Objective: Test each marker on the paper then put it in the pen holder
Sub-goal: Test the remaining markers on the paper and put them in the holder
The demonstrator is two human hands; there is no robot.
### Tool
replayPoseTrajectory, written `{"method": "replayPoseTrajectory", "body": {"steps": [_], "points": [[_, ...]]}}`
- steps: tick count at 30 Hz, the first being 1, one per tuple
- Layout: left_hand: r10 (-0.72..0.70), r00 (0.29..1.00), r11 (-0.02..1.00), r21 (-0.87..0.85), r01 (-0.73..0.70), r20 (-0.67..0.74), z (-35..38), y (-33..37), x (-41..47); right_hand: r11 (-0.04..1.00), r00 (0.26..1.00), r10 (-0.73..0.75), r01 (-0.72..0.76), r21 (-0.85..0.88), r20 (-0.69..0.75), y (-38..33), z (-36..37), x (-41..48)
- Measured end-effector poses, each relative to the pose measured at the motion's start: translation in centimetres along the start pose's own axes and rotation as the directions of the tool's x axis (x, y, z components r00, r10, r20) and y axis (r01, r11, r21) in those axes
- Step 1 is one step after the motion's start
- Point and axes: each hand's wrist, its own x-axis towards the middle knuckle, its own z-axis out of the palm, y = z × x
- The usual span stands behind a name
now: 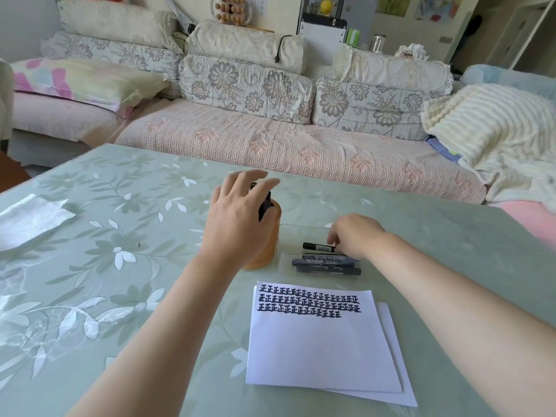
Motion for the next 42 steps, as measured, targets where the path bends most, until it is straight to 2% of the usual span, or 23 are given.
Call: {"method": "replayPoseTrajectory", "body": {"steps": [2,4,7,11,14,16,20,25,27,29,31,33,35,38,42], "points": [[0.096,0.995,0.995,-0.041,-0.096,-0.013,-0.1,1.2,-0.4,1.000,1.000,-0.023,0.023,0.009,-0.010,0.0,0.1,0.3],[0.174,0.983,0.982,-0.085,-0.169,0.060,0.4,2.0,-1.2,0.999,0.999,-0.036,0.037,0.022,-0.015,-0.1,0.2,0.4],[0.233,0.952,0.967,-0.150,-0.205,0.200,1.7,2.6,-2.7,0.999,0.999,-0.031,0.032,0.032,-0.025,-0.2,0.6,0.6],[0.244,0.898,0.969,-0.138,-0.207,0.365,4.2,2.5,-4.7,0.996,0.994,-0.089,0.090,0.021,-0.064,0.1,0.5,0.3],[0.189,0.882,0.981,-0.113,-0.155,0.432,5.1,2.1,-5.1,0.989,0.973,-0.144,0.147,0.003,-0.178,0.4,-0.4,-0.9],[0.166,0.878,0.986,-0.104,-0.133,0.450,5.0,2.1,-4.9,0.984,0.960,-0.151,0.169,0.058,-0.237,0.7,-1.0,-2.0],[0.140,0.893,0.988,-0.114,-0.100,0.428,5.2,2.5,-4.6,0.959,0.955,-0.066,0.140,0.245,-0.289,1.3,-1.3,-4.7],[0.130,0.933,0.991,-0.056,-0.118,0.335,5.1,3.9,-4.9,0.858,0.944,0.022,0.151,0.491,-0.328,1.2,-0.7,-9.5],[0.164,0.951,0.985,-0.088,-0.145,0.261,4.4,4.9,-4.9,0.822,0.947,0.031,0.158,0.547,-0.321,1.1,-0.4,-11.4],[0.138,0.966,0.986,-0.125,-0.113,0.217,3.4,5.8,-4.9,0.798,0.954,0.033,0.154,0.583,-0.297,1.1,0.0,-12.8],[0.090,0.974,0.985,-0.161,-0.057,0.206,2.4,6.4,-5.1,0.784,0.964,0.030,0.141,0.605,-0.264,1.1,0.5,-13.8],[0.101,0.964,0.979,-0.195,-0.053,0.246,1.6,6.8,-5.5,0.766,0.969,0.029,0.135,0.628,-0.244,1.0,1.0,-14.5],[0.169,0.929,0.971,-0.219,-0.099,0.328,1.1,7.1,-6.0,0.717,0.970,0.037,0.142,0.683,-0.241,0.7,1.5,-14.8],[0.208,0.901,0.964,-0.238,-0.122,0.380,0.9,7.4,-6.9,0.568,0.962,0.097,0.157,0.808,-0.255,0.2,1.7,-15.1],[0.158,0.916,0.942,-0.333,-0.028,0.370,1.1,7.9,-7.3,0.224,0.958,0.188,0.171,0.959,-0.215,-0.6,1.6,-15.4]]}}
